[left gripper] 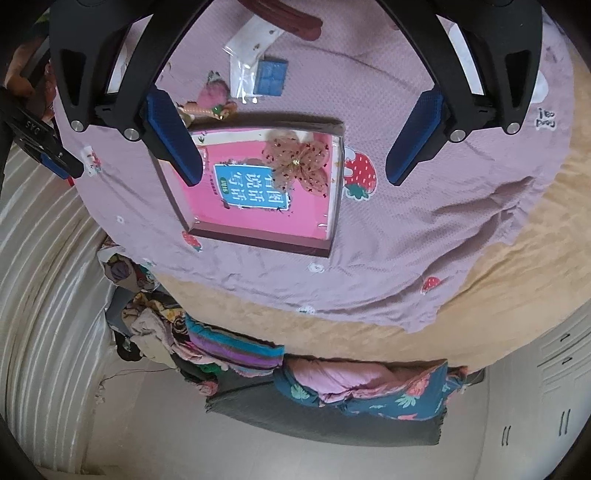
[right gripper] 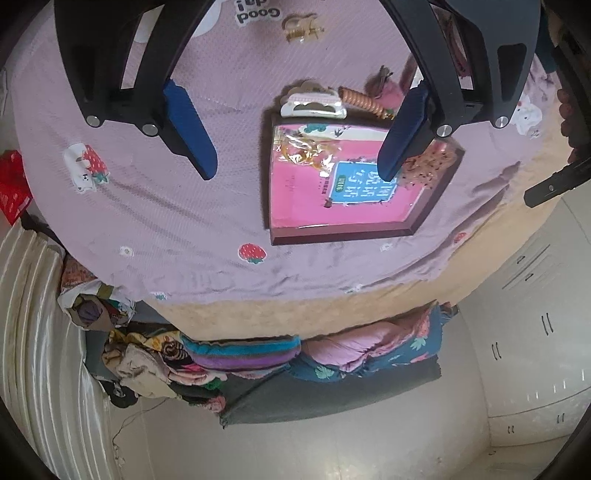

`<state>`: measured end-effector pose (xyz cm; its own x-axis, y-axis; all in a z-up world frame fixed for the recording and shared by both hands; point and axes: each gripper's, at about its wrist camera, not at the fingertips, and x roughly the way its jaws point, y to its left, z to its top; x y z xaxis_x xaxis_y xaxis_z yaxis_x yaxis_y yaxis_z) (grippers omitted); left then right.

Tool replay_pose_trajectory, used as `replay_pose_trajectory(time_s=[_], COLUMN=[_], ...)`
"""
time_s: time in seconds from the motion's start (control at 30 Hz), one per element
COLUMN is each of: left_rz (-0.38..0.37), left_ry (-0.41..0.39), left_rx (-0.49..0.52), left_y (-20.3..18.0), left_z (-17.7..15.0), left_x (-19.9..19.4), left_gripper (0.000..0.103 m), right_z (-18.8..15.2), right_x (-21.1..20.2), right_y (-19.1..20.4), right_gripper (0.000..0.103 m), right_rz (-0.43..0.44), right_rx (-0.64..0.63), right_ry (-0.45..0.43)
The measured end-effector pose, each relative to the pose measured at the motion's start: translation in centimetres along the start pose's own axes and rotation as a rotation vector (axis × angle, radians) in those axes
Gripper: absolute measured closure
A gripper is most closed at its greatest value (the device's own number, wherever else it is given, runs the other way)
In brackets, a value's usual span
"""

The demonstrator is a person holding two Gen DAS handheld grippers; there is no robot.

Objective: Organize jewelry
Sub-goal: 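Withdraw both tools from the tray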

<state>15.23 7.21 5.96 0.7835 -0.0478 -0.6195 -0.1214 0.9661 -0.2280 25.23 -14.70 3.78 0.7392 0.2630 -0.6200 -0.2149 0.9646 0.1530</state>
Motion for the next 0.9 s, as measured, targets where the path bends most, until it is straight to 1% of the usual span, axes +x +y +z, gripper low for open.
replay_pose_trajectory(time_s=[0.17, 0.47, 0.9], left_rz=[-0.013, -0.034, -0.045], left_ry=[-0.007, 0.019, 0.061], left_rx=[0.011, 0.037, 0.077], left_y=[-0.6, -1.5, -2.6], left_z=[-0.7, -2.7, -5.3], left_x=[-1.2, -1.9, -1.9], left_gripper=[0.01, 0.01, 0.01], right_z=[-0.5, -2.0, -5.0], right_x=[-1.7, -3.4, -3.8], right_y=[0.5, 1.0, 1.7], right_gripper=[0.015, 0.014, 0.014], right_rz=[0.006, 0.01, 0.009], right_rx=[-0.01, -0.03, -0.067], right_ry=[-0.014, -0.016, 0.029])
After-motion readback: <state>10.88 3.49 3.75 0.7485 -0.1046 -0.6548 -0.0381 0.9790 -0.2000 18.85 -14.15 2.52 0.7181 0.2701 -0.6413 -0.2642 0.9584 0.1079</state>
